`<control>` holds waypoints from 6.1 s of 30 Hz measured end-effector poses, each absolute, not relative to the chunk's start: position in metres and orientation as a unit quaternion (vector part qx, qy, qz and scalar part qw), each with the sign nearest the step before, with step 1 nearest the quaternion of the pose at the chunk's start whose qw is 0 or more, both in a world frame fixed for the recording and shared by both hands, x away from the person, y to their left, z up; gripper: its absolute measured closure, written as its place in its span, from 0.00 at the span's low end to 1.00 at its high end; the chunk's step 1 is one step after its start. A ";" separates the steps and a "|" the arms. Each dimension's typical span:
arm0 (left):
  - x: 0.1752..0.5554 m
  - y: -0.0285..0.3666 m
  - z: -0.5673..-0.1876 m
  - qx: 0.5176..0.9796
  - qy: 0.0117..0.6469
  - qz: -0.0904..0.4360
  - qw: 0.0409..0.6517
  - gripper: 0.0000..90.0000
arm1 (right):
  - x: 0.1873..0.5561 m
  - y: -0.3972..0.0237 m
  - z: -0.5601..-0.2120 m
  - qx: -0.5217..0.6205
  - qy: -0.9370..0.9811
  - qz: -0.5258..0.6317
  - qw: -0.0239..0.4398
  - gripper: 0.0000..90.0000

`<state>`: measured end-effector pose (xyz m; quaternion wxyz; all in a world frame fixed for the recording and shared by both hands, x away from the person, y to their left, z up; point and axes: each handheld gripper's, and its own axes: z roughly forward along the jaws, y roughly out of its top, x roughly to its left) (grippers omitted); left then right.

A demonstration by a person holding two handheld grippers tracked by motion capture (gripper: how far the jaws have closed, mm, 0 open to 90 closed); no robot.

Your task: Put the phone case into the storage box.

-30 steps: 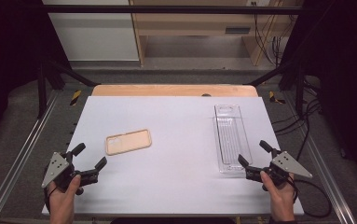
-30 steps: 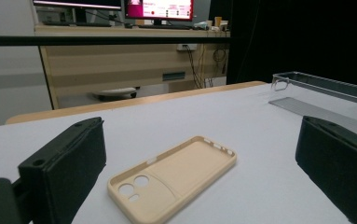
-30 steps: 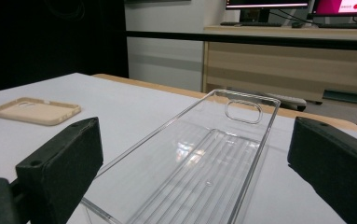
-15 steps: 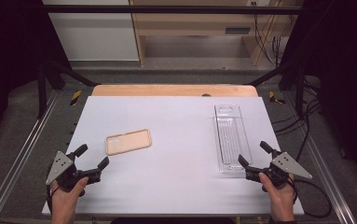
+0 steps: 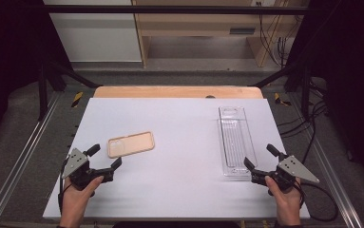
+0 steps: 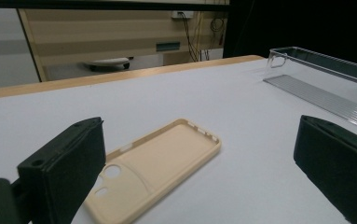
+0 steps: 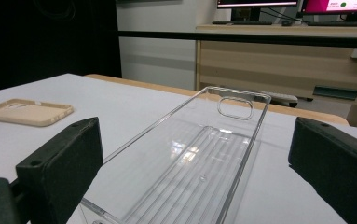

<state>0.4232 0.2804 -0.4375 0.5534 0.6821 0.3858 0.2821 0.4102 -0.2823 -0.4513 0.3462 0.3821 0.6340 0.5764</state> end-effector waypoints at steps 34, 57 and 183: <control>0.501 0.220 -0.437 0.762 0.384 0.220 0.474 0.02 | 0.409 -0.282 -0.452 0.383 0.633 0.574 0.351 0.04; 0.517 0.215 -0.442 0.772 0.416 0.214 0.430 0.07 | 0.408 -0.284 -0.451 0.385 0.630 0.575 0.351 0.05; 0.416 0.067 -0.477 0.863 0.283 0.066 0.413 1.00 | 0.409 -0.281 -0.453 0.388 0.640 0.563 0.351 0.05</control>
